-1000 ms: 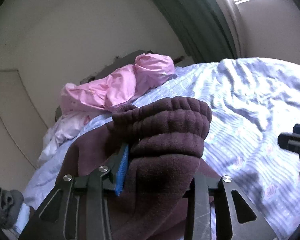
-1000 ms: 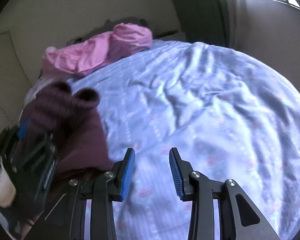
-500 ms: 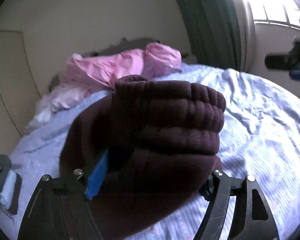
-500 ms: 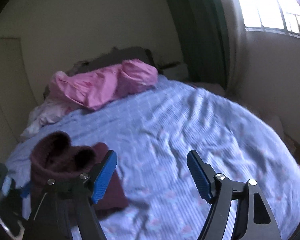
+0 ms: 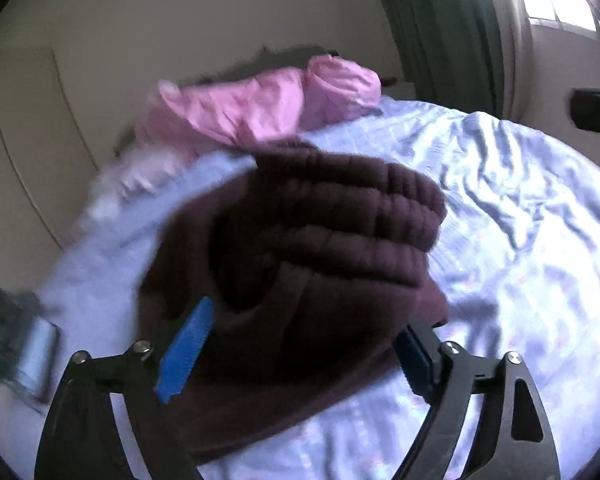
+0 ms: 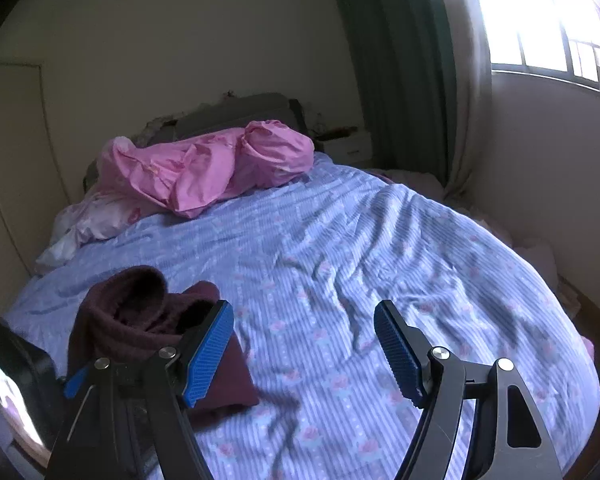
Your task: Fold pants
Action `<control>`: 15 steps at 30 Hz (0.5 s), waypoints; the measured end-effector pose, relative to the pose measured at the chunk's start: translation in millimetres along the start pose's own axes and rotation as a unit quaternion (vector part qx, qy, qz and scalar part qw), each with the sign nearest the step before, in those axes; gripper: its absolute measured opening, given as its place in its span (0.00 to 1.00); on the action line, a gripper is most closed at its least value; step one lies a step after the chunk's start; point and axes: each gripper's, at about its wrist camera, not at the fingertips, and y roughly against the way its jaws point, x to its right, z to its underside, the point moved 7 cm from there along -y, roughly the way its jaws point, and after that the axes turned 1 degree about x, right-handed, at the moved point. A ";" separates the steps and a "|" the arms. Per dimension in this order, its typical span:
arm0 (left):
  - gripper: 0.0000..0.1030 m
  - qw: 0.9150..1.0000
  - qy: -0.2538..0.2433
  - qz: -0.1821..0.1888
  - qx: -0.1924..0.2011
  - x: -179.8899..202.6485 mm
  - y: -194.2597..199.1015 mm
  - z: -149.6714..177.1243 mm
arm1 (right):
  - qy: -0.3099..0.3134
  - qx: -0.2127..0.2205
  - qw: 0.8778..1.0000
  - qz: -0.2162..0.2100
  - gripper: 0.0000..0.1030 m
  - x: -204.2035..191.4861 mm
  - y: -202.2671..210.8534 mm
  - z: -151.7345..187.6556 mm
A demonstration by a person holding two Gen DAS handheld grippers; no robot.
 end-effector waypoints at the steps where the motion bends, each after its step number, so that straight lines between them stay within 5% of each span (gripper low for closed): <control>1: 0.99 1.000 -0.012 -0.011 0.019 1.8 8.0 -1.7 | 0.006 -0.001 1.000 0.001 0.72 -2.4 1.6 2.1; 4: 1.00 0.993 -0.041 -0.006 0.113 8.0 47.6 -7.7 | 0.025 -0.002 1.000 0.007 0.72 -5.8 7.6 9.1; 8: 1.00 0.984 -0.051 0.003 0.169 -3.2 83.6 -3.9 | 0.021 -0.005 1.000 -0.001 0.72 1.0 15.0 12.6; 15: 1.00 0.990 0.057 0.071 0.111 -69.4 80.4 6.3 | 0.017 -0.016 0.998 -0.050 0.72 -14.0 19.7 0.9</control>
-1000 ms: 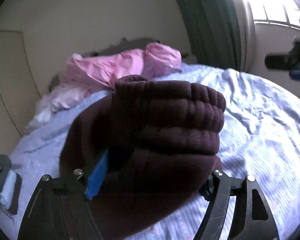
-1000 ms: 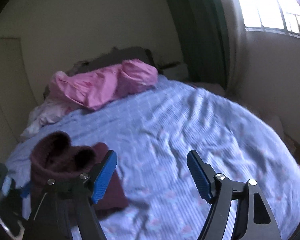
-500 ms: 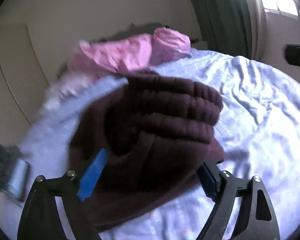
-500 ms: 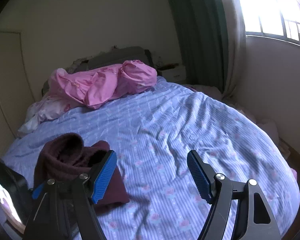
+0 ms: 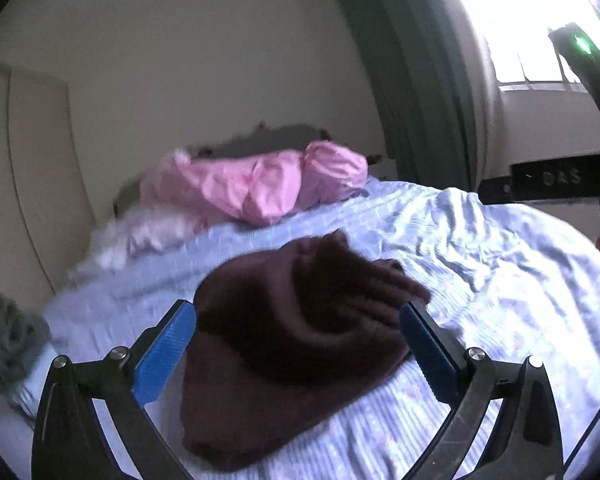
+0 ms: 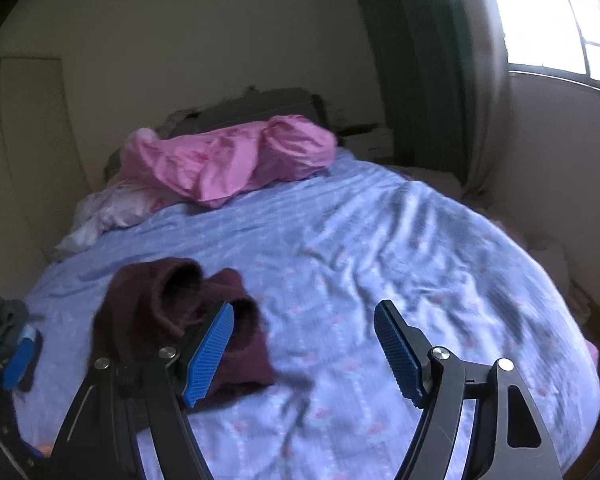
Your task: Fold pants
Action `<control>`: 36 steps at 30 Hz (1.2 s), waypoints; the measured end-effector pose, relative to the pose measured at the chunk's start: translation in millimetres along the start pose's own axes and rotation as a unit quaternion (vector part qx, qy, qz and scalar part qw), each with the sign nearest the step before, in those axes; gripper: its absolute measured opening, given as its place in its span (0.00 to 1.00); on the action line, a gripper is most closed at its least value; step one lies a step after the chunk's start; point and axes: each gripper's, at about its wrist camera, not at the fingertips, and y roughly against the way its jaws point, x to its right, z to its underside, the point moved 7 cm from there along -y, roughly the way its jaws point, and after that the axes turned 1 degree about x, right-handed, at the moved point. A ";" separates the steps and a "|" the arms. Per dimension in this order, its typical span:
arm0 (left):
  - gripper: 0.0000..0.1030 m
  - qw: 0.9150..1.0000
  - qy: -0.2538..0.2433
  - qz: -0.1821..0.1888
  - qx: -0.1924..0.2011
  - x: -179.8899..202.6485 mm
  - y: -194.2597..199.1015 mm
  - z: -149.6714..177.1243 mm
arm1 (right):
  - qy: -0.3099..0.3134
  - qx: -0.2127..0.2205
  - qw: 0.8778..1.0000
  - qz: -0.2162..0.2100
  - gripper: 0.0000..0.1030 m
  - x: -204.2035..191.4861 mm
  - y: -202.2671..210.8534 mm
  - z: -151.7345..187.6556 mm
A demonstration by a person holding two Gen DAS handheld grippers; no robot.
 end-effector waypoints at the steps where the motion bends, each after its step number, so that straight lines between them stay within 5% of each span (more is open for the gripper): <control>1: 1.00 1.000 0.024 0.013 -0.014 -11.7 -3.6 2.7 | 0.006 -0.004 1.000 -0.016 0.72 -9.3 -1.9 -2.1; 5: 1.00 0.994 0.099 0.035 -0.041 -48.8 -19.7 6.3 | 0.026 -0.033 0.996 -0.077 0.72 -48.2 -20.3 -8.2; 10: 1.00 0.997 0.069 0.001 -0.026 -70.5 -34.2 -7.4 | 0.032 -0.072 0.990 -0.113 0.72 -86.4 -63.7 -13.7; 13: 1.00 0.995 0.092 0.006 -0.034 -87.0 -43.9 -8.0 | 0.018 -0.099 0.984 -0.146 0.72 -104.8 -93.1 -13.7; 20: 1.00 0.989 0.128 -0.018 -0.074 -118.2 -67.8 30.1 | -0.025 -0.167 0.969 -0.181 0.71 -119.4 -159.0 1.9; 25: 1.00 0.983 0.152 -0.006 -0.108 -125.4 -83.4 53.1 | -0.106 -0.215 0.946 -0.218 0.70 -110.4 -192.2 20.2; 32: 1.00 0.982 0.145 0.006 -0.123 -113.1 -97.8 65.6 | -0.133 -0.241 0.927 -0.254 0.62 -110.9 -204.4 35.1; 36: 1.00 0.980 0.149 0.012 -0.128 -110.2 -104.9 72.6 | -0.155 -0.303 0.897 -0.281 0.62 -115.3 -219.4 56.7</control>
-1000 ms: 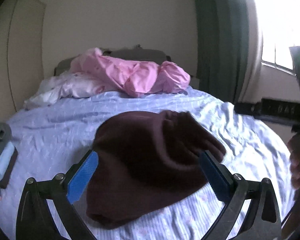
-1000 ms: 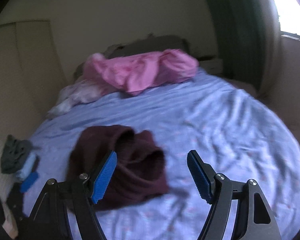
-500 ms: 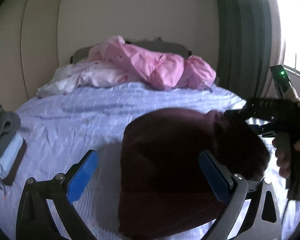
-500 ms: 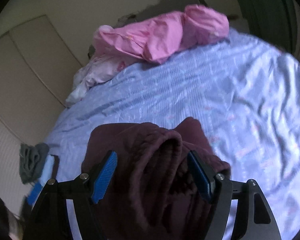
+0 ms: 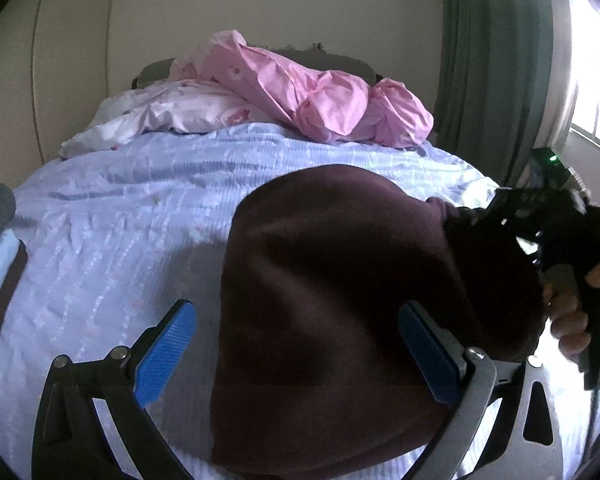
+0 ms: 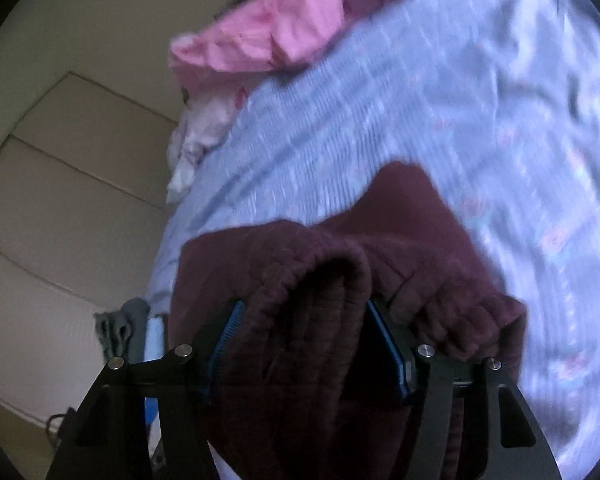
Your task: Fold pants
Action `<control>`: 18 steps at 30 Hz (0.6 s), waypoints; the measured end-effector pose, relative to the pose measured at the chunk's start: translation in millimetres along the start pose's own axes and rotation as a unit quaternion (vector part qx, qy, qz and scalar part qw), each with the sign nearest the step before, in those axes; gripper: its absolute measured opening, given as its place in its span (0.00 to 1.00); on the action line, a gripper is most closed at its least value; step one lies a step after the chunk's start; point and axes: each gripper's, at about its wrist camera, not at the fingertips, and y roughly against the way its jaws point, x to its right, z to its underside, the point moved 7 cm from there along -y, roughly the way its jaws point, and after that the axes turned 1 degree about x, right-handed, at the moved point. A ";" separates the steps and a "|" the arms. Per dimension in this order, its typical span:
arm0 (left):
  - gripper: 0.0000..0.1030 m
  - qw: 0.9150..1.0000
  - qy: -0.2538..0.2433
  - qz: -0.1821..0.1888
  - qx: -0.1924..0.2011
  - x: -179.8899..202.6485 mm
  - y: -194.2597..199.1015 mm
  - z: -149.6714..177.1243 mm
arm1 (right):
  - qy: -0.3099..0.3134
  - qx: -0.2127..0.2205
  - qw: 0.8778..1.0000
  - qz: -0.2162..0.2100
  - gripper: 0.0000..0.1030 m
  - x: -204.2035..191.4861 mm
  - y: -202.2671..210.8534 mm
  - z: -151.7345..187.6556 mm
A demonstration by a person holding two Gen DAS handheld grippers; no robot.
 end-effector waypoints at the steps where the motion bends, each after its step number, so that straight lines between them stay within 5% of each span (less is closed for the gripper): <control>1: 1.00 1.000 -0.003 0.000 -0.005 0.3 -2.8 3.0 | 0.003 -0.012 1.000 0.008 0.60 2.8 -6.5 4.3; 3: 1.00 1.000 -0.008 -0.003 -0.012 0.0 -6.0 7.5 | 0.014 -0.006 1.000 0.023 0.53 4.2 -9.9 6.0; 7: 1.00 1.000 -0.007 0.005 -0.022 1.8 -10.4 13.8 | 0.011 0.037 0.999 -0.010 0.21 -4.6 11.4 -2.7; 12: 1.00 1.000 -0.017 0.007 -0.012 16.1 -8.9 10.6 | 0.066 0.120 0.990 -0.033 0.19 -42.1 66.6 -18.3; 18: 1.00 0.999 -0.034 0.005 -0.027 38.8 -23.1 9.2 | 0.098 0.153 0.982 0.047 0.18 -33.5 101.9 -43.2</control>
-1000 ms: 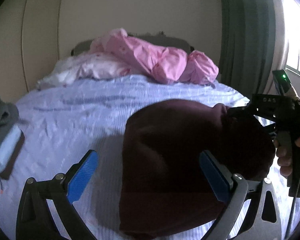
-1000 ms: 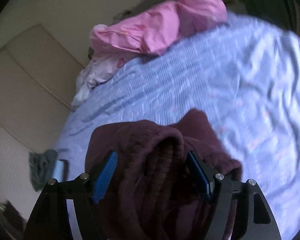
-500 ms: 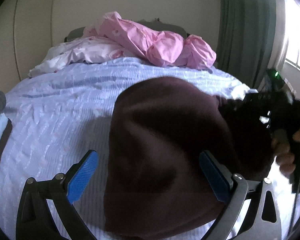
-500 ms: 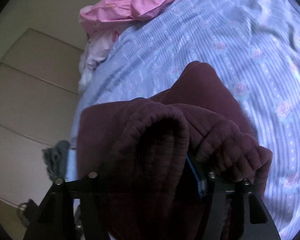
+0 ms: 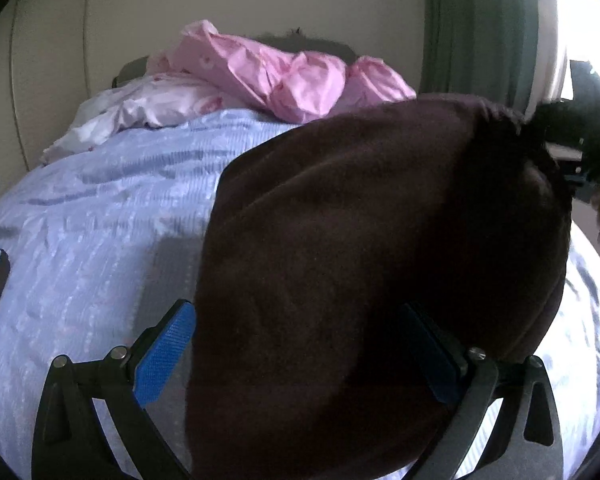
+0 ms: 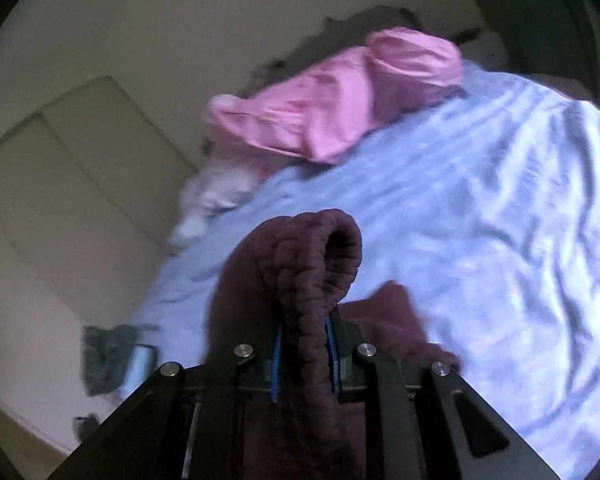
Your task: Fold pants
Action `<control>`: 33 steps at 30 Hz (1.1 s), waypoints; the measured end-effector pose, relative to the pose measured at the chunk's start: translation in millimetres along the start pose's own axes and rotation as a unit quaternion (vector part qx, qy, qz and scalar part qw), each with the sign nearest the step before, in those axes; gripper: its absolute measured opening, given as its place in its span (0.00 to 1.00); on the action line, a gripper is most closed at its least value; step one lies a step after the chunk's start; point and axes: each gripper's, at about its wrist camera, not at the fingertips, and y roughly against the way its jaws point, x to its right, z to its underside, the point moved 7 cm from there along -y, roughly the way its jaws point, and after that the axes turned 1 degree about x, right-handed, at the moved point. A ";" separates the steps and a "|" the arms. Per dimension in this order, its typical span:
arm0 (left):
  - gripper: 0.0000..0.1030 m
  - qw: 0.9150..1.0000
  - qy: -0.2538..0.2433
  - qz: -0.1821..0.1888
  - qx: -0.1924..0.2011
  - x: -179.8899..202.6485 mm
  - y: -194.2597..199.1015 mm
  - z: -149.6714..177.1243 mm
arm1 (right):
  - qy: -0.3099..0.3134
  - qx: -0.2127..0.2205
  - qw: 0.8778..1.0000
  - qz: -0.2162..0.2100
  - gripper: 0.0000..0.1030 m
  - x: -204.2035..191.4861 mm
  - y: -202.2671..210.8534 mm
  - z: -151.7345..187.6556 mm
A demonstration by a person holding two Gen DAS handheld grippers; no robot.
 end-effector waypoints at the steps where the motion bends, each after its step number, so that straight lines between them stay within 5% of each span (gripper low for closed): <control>1: 1.00 1.000 -0.002 -0.003 -0.005 0.5 -2.8 2.2 | -0.015 -0.016 1.000 0.012 0.18 14.6 -7.3 2.4; 5: 1.00 1.000 -0.001 -0.011 -0.021 -8.9 -11.0 11.6 | -0.044 -0.071 0.995 0.049 0.20 61.1 -41.0 30.8; 9: 1.00 0.999 0.009 -0.005 -0.035 -16.5 -14.5 13.4 | -0.039 -0.063 0.996 0.043 0.28 64.2 -43.2 38.3; 13: 1.00 1.000 0.000 -0.016 -0.024 -19.5 -6.6 7.5 | 0.048 -0.038 0.990 0.127 0.74 46.9 -19.5 24.0; 18: 1.00 0.999 0.018 -0.031 0.005 -34.1 12.9 -4.7 | 0.135 0.019 0.973 0.185 0.76 21.1 17.7 7.5; 23: 1.00 0.999 0.032 -0.039 0.018 -48.2 33.1 -14.8 | 0.139 0.051 0.968 0.204 0.83 8.1 40.5 -12.5; 29: 1.00 0.997 0.050 -0.061 0.016 -69.4 56.5 -2.5 | 0.196 0.045 0.950 0.238 0.83 -23.9 55.1 53.8; 33: 1.00 0.997 0.045 -0.070 0.001 -74.2 60.0 15.7 | 0.189 0.038 0.934 0.302 0.83 -4.5 54.2 86.0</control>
